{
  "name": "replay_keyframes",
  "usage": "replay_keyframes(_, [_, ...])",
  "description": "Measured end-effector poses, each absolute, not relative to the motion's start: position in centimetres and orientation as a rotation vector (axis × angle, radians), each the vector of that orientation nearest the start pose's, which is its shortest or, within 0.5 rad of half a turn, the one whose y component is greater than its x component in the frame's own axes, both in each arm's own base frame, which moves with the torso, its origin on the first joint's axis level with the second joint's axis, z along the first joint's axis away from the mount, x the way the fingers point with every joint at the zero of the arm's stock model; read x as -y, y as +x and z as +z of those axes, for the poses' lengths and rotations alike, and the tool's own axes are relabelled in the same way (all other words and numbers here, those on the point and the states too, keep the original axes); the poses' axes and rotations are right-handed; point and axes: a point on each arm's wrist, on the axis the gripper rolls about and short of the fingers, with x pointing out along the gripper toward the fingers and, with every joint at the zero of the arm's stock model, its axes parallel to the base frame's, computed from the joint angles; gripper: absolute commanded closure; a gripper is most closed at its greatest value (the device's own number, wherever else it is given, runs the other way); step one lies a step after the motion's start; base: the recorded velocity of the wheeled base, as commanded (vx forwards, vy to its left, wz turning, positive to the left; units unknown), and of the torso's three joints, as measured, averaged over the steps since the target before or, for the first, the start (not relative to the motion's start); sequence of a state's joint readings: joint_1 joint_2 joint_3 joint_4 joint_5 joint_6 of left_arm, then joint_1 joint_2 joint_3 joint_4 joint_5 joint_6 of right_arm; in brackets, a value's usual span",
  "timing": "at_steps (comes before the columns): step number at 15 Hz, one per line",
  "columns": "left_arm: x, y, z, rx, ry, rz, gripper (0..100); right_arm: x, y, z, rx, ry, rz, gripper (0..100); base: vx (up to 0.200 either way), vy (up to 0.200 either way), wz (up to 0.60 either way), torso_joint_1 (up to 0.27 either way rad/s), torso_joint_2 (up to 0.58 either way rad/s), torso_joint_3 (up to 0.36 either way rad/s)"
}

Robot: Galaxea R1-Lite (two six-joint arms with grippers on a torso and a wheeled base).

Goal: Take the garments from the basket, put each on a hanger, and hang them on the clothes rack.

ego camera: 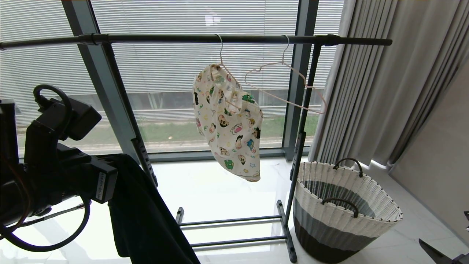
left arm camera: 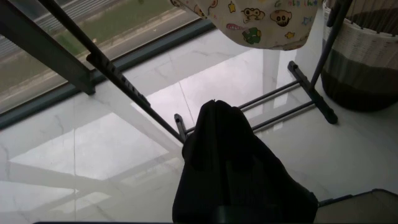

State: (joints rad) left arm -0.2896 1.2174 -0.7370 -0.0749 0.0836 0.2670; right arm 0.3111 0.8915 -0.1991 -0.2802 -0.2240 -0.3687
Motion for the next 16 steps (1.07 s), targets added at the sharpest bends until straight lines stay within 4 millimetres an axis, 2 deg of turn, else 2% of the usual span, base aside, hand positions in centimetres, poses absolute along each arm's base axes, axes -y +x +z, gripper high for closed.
replay_keyframes(12, [4.94,17.29,22.47,-0.379,0.335,-0.26,100,-2.23,8.58,14.14,-0.371,-0.47,0.157,0,0.0,0.0,0.0,0.24,-0.53,-0.291])
replay_keyframes(16, [4.94,17.25,22.28,-0.384,0.332,-0.257,100,-2.22,8.46,14.09,-0.372,-0.399,0.154,0,0.0,0.0,0.0,0.096,-0.18,-0.091])
